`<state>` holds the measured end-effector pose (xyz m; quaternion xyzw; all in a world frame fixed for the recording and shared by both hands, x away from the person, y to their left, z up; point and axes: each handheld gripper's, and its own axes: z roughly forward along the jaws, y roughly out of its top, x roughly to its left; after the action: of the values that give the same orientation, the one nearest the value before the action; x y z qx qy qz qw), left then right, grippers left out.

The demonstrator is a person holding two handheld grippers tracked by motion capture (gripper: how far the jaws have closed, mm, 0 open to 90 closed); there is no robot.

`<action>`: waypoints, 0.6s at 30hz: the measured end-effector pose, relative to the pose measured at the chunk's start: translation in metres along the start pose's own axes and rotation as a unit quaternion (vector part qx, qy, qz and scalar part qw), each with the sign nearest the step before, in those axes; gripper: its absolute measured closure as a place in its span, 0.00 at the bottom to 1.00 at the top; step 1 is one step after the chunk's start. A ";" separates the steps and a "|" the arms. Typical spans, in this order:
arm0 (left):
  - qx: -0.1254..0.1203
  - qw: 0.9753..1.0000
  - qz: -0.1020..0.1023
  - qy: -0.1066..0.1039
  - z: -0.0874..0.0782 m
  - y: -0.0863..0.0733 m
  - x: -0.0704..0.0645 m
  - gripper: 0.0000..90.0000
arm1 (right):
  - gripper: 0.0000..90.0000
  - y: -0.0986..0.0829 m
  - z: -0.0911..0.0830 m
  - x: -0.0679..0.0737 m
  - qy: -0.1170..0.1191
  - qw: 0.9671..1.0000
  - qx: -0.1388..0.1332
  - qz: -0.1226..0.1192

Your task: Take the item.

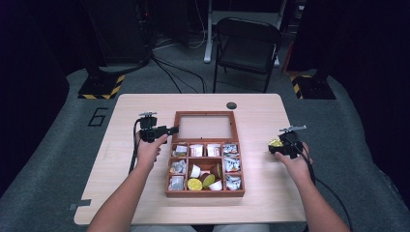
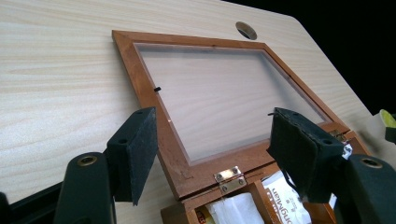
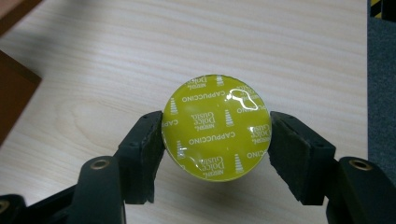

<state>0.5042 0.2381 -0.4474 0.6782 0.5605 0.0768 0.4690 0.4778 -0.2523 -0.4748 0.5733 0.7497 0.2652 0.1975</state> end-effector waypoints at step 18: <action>0.003 1.000 0.001 0.000 0.002 -0.001 -0.001 0.36 | 0.39 -0.009 0.009 -0.002 -0.009 1.000 -0.001 -0.004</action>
<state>0.5045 0.2364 -0.4491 0.6801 0.5602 0.0752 0.4669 0.4771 -0.2542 -0.4870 0.5723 0.7501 0.2596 0.2061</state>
